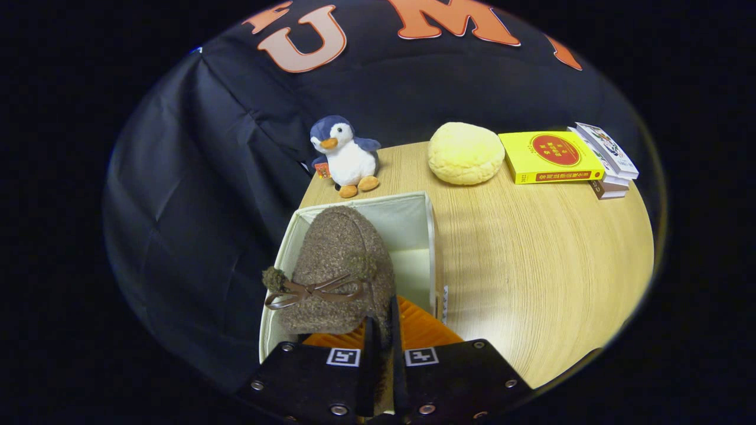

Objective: Open the storage box then place both shoes into the box .Put the left shoe in first, then the right shoe, with the right side of both shoes facing outward in a uniform manner.

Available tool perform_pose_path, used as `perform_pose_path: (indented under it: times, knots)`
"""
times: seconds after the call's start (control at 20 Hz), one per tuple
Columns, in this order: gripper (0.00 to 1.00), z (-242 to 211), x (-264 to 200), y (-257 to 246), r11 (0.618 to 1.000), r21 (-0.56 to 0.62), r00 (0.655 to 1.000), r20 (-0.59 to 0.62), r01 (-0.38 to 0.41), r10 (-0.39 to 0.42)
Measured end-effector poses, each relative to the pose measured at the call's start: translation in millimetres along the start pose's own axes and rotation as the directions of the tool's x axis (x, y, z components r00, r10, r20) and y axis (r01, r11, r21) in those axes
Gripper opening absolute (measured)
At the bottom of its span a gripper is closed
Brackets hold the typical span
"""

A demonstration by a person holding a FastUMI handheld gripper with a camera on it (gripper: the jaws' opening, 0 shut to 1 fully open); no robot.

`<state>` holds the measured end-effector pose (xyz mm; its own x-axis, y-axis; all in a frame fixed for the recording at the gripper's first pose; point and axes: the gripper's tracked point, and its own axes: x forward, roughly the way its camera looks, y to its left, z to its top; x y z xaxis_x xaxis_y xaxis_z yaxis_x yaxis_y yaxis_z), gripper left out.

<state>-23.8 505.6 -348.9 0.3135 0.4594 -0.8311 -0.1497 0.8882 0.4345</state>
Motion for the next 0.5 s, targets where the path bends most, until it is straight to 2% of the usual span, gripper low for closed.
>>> perform_pose_path:
  times: [0.15,0.2,0.5]
  knots:
    - [0.22,4.5,-7.9,13.2,0.997,0.047,0.998,0.005,-0.068,0.068]
    - [0.26,11.9,-13.9,14.1,0.996,0.05,0.997,0.025,-0.079,0.078]
    - [0.34,37.4,-62.8,6.7,0.994,0.022,0.987,0.123,-0.11,0.107]
